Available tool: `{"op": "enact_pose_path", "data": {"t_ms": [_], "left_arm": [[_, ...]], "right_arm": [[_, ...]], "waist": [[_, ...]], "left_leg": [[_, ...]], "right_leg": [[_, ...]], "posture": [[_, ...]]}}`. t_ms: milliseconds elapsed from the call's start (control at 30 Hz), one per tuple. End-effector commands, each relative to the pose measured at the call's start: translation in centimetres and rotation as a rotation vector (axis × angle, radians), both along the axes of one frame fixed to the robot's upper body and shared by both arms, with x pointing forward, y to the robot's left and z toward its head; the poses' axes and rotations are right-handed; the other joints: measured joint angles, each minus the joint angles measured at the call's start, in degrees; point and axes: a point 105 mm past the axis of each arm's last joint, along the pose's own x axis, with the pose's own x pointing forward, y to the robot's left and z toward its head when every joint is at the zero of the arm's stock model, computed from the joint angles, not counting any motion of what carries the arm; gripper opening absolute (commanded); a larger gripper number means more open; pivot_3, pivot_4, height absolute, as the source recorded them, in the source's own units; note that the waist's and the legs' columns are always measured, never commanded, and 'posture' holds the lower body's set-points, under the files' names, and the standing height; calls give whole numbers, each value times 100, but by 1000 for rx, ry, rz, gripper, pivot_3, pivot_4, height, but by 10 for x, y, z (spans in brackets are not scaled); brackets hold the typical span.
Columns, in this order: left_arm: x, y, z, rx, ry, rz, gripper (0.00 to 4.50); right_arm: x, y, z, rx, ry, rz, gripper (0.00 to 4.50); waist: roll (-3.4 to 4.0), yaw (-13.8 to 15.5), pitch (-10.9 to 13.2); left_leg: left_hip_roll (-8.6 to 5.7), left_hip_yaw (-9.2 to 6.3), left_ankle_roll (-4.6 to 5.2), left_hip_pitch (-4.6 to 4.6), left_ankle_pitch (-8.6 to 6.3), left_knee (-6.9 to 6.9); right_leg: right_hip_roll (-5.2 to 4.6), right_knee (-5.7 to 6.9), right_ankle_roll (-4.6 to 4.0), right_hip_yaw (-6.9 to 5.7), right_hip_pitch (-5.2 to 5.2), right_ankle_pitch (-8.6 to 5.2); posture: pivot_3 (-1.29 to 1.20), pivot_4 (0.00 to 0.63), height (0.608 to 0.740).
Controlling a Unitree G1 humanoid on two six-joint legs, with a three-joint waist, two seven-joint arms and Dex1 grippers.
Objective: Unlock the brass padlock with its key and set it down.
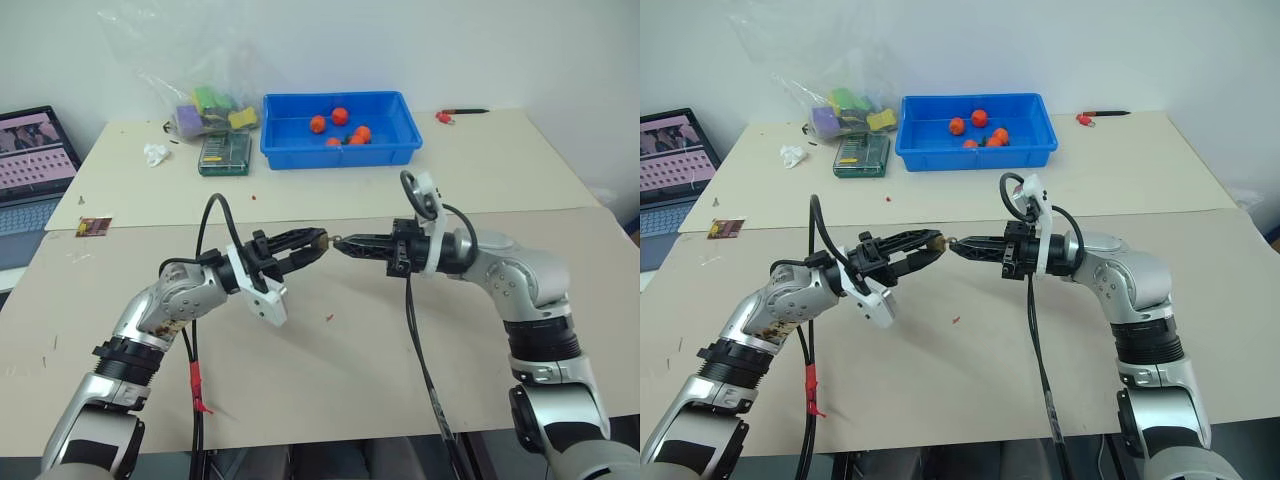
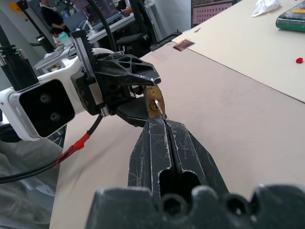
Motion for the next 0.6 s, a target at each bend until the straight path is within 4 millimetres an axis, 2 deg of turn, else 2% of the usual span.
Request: {"op": "enact_pose_path", "data": {"t_ms": [33,233,367,433,467,533,600], "left_arm": [[-7,-6,7,-10,-39,-43,806],[-6,-7,7,1,-49,-51,806],[-5,-7,7,0,-45,-50,806],[-5,-7,7,1,-45,-50,806],[-4,-7,7,0,-44,-50,806],[-4,-7,8,-3,-44,-50,806],[-4,-8,8,-4,-45,-50,806]], "right_arm": [[-2,-2,23,45,-60,7,12],[-11,0,17,6,-48,45,12],[-9,-4,15,2,-43,27,12],[-10,-4,20,33,-32,34,559],[-11,-4,21,36,-34,39,695],[-10,-5,21,17,-58,30,1402],[-9,-6,21,10,-65,24,1402]], "waist": [[0,-1,0],[0,8,0],[0,3,0],[0,-4,0],[0,-4,0],[0,-1,0],[0,3,0]], "left_leg": [[0,0,0,0,0,0],[0,0,0,-1,0,0],[0,0,1,0,-1,2],[0,1,2,0,-1,1],[0,1,2,0,-1,1],[0,1,2,0,-1,1],[0,1,2,0,-1,2]], "right_leg": [[0,0,0,0,0,0],[0,0,0,0,0,0],[0,0,0,0,0,0],[0,0,0,0,0,0],[0,0,0,0,0,0],[0,0,0,0,0,0],[0,0,0,0,0,0]], "posture": [[0,150,740],[0,150,740],[0,150,740],[0,150,740],[0,150,740],[0,150,740],[0,150,740]]}}
